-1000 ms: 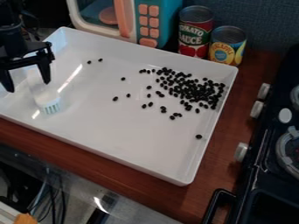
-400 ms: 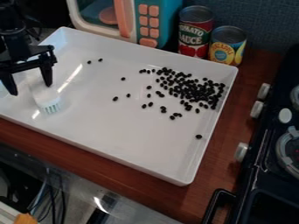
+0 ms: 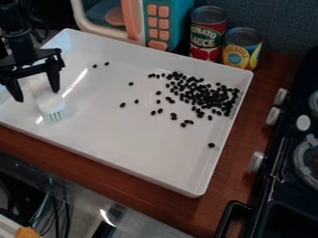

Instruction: Sweep into pile

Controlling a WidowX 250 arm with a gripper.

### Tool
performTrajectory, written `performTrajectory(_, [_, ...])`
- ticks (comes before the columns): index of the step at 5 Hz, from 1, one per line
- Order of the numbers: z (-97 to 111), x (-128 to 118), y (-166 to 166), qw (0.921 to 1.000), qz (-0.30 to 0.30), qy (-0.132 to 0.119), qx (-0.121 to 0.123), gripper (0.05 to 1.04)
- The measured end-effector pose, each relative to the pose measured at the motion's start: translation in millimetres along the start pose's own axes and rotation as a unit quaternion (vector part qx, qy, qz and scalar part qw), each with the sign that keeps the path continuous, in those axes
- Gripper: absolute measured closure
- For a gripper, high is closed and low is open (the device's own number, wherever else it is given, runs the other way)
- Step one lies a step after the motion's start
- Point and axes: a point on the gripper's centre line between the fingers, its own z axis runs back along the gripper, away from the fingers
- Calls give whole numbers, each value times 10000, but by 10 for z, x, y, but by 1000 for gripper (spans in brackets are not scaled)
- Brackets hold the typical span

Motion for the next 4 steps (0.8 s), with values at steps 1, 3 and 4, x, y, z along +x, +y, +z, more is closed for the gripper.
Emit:
performTrajectory(1, [70,-30,-44,9999,-16,6,-155,83])
performTrajectory(3, [141,-10,-79,9997,50,-149,-172,83])
performTrajectory(4, [67,-8,-60,9997,80,-217,-87,83])
